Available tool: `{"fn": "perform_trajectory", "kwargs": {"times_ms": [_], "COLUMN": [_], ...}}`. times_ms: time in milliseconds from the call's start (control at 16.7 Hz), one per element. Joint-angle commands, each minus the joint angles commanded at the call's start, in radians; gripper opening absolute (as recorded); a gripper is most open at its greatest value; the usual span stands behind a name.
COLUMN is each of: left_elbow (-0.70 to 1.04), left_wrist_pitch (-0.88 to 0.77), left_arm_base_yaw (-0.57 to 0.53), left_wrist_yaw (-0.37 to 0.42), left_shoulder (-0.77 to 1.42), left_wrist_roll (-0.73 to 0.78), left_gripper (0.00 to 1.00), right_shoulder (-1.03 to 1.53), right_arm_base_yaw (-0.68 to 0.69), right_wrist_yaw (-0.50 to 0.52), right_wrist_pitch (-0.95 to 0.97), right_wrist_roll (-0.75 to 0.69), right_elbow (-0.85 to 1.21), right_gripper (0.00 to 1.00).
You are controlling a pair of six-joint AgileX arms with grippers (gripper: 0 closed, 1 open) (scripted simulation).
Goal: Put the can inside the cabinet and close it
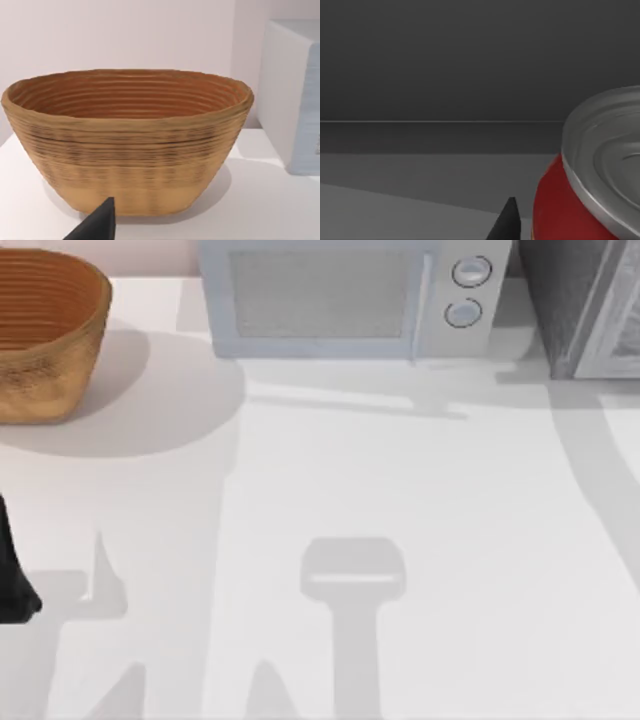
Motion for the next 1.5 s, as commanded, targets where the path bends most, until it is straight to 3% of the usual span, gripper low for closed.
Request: {"fn": "perform_trajectory", "kwargs": {"times_ms": [720,1500], "left_elbow": [0.000,0.000], "left_wrist_pitch": [0.000,0.000], "left_arm_base_yaw": [0.000,0.000], "left_wrist_yaw": [0.000,0.000], "left_shoulder": [0.000,0.000], "left_wrist_roll": [0.000,0.000], "left_gripper": [1.00,1.00], "right_shoulder": [0.135,0.753], "right_arm_base_yaw": [0.002,-0.065], "right_wrist_yaw": [0.006,-0.052], "right_wrist_pitch": [-0.044,-0.256], "right_wrist_roll": [0.003,0.001], "right_elbow": [0.166,1.015], "right_gripper": [0.00,0.00]}}
